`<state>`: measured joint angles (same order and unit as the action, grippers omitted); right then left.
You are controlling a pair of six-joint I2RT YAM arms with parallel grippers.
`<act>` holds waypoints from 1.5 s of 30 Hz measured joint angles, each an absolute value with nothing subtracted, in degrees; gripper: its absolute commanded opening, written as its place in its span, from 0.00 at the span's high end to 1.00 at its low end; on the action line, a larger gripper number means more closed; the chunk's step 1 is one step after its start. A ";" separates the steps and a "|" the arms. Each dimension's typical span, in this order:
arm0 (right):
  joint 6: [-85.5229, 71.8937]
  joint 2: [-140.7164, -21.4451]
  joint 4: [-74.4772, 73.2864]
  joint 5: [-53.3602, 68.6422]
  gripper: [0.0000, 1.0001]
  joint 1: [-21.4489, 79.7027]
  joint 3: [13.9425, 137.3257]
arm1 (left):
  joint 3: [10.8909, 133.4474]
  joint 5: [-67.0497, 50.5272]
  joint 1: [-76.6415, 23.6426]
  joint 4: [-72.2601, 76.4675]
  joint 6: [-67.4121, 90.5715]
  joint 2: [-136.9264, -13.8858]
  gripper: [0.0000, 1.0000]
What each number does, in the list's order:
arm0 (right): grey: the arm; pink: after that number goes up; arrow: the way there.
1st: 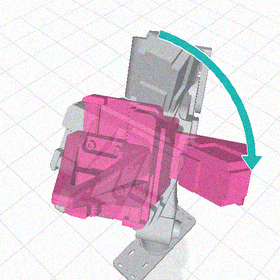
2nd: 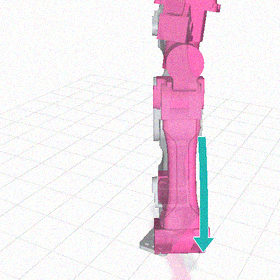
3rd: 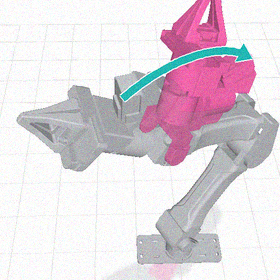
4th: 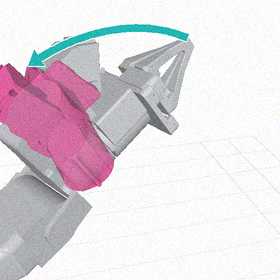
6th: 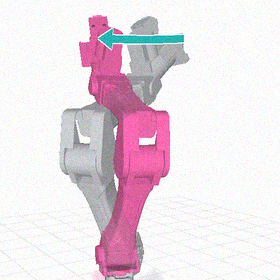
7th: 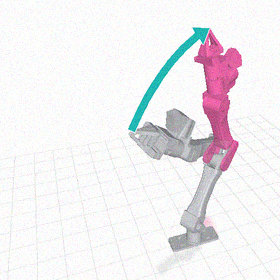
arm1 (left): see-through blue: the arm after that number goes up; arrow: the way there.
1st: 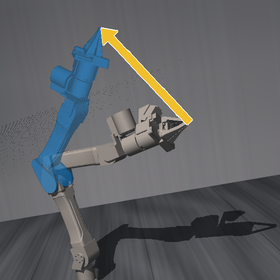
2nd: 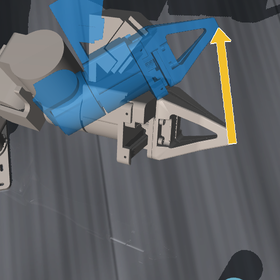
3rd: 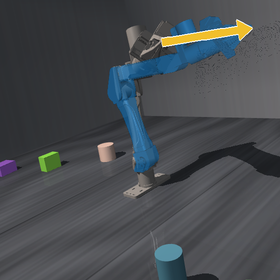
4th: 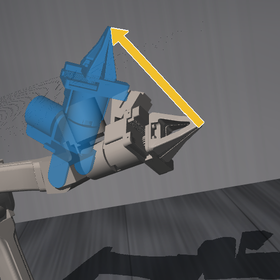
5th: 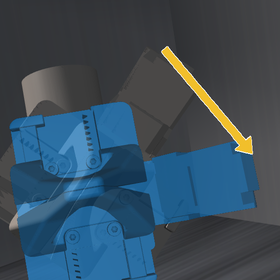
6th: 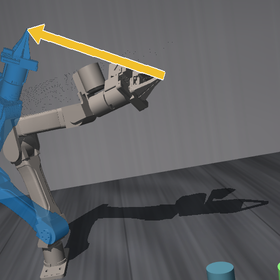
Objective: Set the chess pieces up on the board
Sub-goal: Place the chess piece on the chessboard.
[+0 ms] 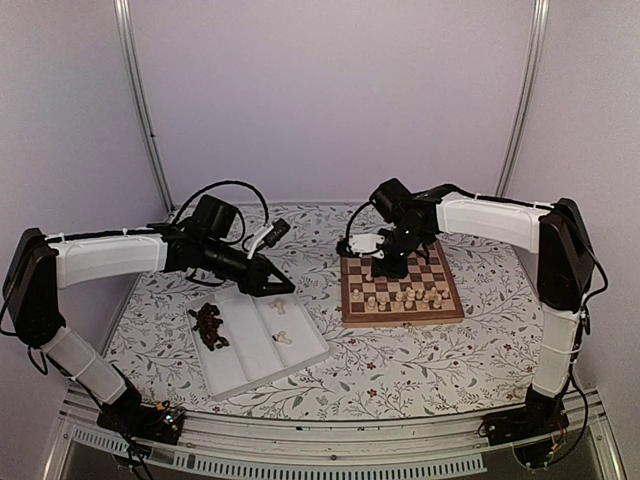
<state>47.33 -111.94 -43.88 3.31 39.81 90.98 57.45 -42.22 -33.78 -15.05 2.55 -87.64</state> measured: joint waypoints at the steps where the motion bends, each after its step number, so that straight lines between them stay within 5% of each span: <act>1: 47.33 -112.38 -44.07 3.31 0.94 39.86 91.42 | 57.56 -41.71 -33.78 -15.27 2.55 -87.64 0.66; 21: 47.42 -116.25 -47.42 1.93 0.93 42.19 91.68 | 57.93 -36.38 -33.47 -16.23 2.55 -87.64 0.67; 45: 46.94 -117.64 -47.97 0.56 0.79 43.11 91.98 | 58.15 -35.94 -33.41 -17.15 2.55 -87.64 0.67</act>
